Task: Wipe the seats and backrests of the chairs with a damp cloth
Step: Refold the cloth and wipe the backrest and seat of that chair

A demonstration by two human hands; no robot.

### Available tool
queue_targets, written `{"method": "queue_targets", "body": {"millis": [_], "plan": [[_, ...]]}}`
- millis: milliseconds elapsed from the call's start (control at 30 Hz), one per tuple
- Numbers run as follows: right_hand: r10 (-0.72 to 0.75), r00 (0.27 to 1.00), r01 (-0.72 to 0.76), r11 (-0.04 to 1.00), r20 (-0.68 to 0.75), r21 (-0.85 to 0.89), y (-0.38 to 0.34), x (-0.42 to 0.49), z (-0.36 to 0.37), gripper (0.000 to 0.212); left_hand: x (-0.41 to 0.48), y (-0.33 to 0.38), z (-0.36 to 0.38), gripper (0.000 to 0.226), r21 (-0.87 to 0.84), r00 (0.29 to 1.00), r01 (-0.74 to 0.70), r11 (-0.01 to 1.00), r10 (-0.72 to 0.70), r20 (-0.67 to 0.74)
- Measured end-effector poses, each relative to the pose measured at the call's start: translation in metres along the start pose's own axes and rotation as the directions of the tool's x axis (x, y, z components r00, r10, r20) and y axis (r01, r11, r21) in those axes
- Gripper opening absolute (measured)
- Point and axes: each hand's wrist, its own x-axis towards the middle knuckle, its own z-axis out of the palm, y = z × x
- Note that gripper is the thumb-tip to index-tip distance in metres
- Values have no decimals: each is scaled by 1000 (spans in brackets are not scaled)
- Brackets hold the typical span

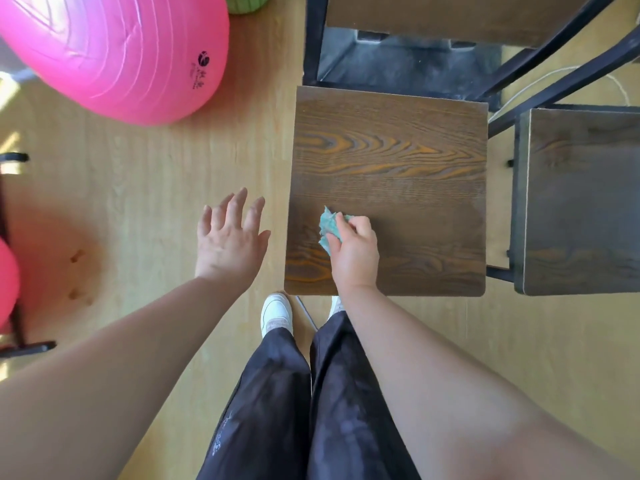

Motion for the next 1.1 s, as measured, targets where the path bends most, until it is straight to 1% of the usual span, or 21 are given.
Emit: {"method": "queue_targets", "body": {"millis": [167, 267, 300, 333, 400, 433, 500, 633, 733, 800, 867, 933, 967, 1033, 1100], "plan": [[-165, 982, 160, 985, 90, 57, -34, -26, 25, 39, -10, -11, 4, 56, -27, 998, 64, 998, -65, -12], [-248, 948, 236, 968, 197, 85, -43, -35, 32, 36, -12, -13, 3, 57, -54, 996, 88, 995, -89, -25], [-254, 939, 230, 965, 233, 124, -44, -36, 32, 35, -12, -13, 2, 57, -59, 995, 96, 994, -98, -29], [-238, 936, 194, 963, 259, 185, -45, -35, 30, 34, -12, -12, -1, 57, -64, 994, 104, 993, -106, -34], [-170, 945, 84, 951, 279, 296, -46, -28, 19, 33, -12, -11, -9, 56, -72, 992, 110, 991, -114, -51], [-129, 958, 40, 945, 256, 324, -47, -23, 11, 33, -12, -10, -13, 56, -70, 992, 112, 991, -116, -54], [-68, 982, 0, 933, 179, 359, -50, -11, -9, 34, -9, -8, -24, 56, -57, 991, 117, 991, -120, -50], [-38, 998, 13, 924, 56, 382, -60, 27, -58, 36, 6, 6, -50, 57, -48, 990, 121, 992, -124, -63], [-60, 998, 61, 891, -17, 450, -76, 61, -106, 36, 22, 21, -74, 57, -70, 989, 106, 992, -113, -98], [-126, 988, 155, 880, -93, 450, -91, 82, -139, 36, 33, 32, -92, 57, -90, 987, 83, 992, -94, -130], [-223, 953, 291, 863, -204, 414, -111, 103, -172, 35, 44, 41, -110, 56, -92, 985, 59, 994, -73, -154], [-329, 879, 444, 829, -346, 340, -135, 125, -203, 34, 55, 46, -126, 57, -85, 982, 41, 996, -56, -181], [-377, 825, 517, 806, -420, 290, -148, 137, -217, 33, 61, 48, -132, 58, -83, 979, 35, 996, -51, -195], [-455, 695, 638, 747, -557, 186, -175, 163, -240, 33, 70, 49, -140, 58, -83, 977, 33, 996, -50, -209], [-522, 573, 720, 689, -632, 84, -199, 189, -255, 33, 78, 48, -142, 59, -90, 975, 41, 995, -59, -214]]}}
